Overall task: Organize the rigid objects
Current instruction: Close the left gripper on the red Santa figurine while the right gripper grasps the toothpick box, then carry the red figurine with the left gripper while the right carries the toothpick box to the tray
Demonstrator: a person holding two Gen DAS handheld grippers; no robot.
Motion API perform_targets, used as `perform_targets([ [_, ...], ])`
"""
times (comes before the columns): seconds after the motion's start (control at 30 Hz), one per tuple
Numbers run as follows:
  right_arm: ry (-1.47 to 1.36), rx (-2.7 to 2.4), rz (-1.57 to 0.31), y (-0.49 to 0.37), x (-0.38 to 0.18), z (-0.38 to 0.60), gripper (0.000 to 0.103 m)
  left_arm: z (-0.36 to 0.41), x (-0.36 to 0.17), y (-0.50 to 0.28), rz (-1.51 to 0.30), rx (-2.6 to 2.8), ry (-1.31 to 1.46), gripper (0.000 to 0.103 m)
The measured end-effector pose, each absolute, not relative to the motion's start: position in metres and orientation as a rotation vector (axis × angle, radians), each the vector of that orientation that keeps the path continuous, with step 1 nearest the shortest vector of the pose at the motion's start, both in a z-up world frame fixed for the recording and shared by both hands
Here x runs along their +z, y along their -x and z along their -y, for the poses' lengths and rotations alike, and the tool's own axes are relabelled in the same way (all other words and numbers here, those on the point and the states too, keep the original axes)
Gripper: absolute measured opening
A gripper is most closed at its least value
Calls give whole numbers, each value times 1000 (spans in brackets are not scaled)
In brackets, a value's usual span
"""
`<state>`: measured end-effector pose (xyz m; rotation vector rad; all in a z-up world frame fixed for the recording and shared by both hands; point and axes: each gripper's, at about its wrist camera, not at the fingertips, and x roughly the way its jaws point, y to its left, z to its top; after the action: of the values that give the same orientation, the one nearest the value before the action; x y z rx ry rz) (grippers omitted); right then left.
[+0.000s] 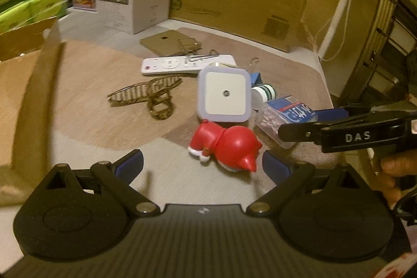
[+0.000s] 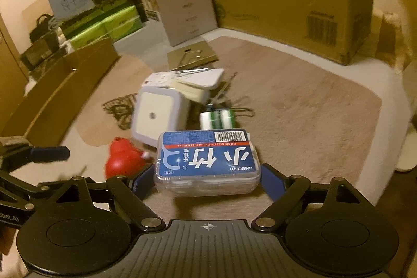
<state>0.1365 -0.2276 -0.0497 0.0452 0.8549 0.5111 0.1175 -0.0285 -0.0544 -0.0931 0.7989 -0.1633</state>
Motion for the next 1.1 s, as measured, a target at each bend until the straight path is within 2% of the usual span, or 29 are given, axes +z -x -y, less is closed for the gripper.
perform_targets([
  [0.23,-34,513,-851,-134,-52,237,85,45,-67,-140,-809,-232,-4,96],
  [0.5,-21,512,-838,-134,-54,235,85,52,-72,-157,-811,-314,-50,74],
  [0.53,-19,514,-836,-134,-54,235,85,53,-72,-157,-812,-327,-56,68],
  [1.1,59,477,-827,-137,-63,218,86,33,-67,-112,-835,-285,7,67],
])
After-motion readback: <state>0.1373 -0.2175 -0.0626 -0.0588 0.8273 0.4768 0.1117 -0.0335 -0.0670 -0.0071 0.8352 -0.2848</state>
